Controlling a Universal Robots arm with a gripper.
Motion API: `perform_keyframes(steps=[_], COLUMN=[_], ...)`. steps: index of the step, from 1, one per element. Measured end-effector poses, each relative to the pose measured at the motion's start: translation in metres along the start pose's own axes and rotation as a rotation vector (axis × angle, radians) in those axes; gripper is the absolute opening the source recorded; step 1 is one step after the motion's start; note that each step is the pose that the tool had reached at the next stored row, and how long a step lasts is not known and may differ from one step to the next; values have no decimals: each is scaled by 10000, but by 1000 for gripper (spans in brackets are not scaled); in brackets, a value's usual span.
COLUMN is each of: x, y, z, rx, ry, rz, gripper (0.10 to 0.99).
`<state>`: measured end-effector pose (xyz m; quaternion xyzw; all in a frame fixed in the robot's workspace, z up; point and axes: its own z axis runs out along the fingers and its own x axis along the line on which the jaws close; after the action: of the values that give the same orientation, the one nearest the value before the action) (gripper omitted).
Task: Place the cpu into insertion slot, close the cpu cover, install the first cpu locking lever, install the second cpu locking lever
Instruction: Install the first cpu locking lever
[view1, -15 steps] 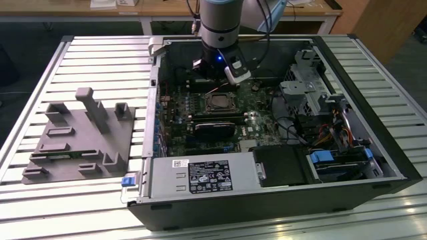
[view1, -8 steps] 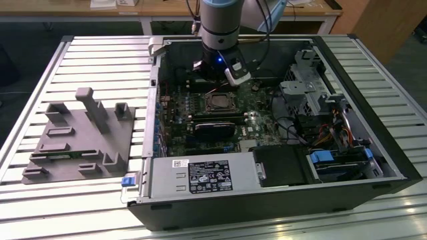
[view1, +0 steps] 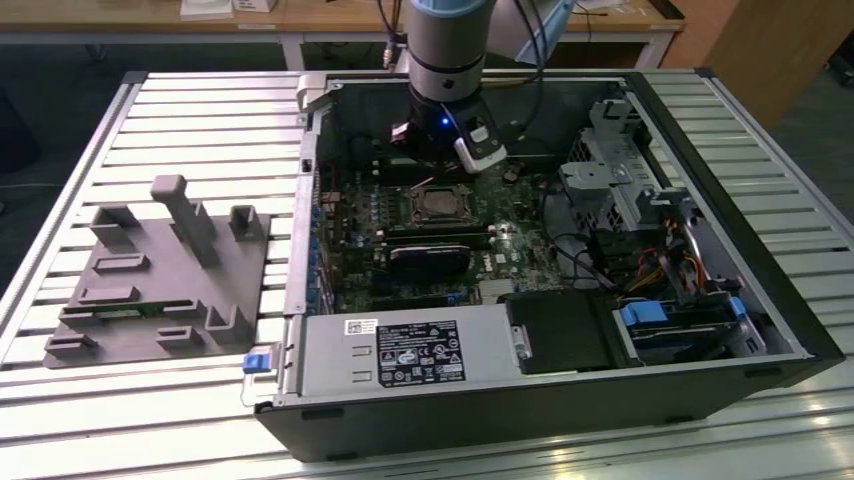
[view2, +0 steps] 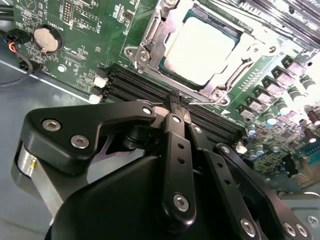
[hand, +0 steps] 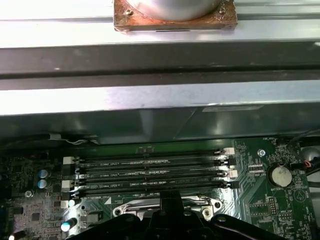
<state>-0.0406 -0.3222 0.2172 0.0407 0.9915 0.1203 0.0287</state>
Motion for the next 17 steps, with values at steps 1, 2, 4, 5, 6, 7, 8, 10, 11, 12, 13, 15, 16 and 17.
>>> perform_keyframes(steps=[1,2,4,5,6,7,8,10,11,12,13,15,16,17], x=[-7,-14,-23,-23,-23,-23,-23,-22,-21,-21,-20,-20,-19,-17], y=[2,4,6,6,5,4,2,0,-2,-3,-5,-6,-6,-4], z=[4,7,16,21,28,35,44,60,67,73,78,91,97,100], rx=[1,2,2,2,1,-1,-4,-12,-16,-19,-22,-34,-39,-41], ry=[0,1,1,-2,-11,-32,-64,-143,-188,-238,-293,-416,-479,-516], rz=[1,1,0,1,-1,-6,-15,-35,-46,-57,-71,-100,-115,-123], gripper=[106,106,106,106,106,106,106,106,106,106,106,106,106,106])
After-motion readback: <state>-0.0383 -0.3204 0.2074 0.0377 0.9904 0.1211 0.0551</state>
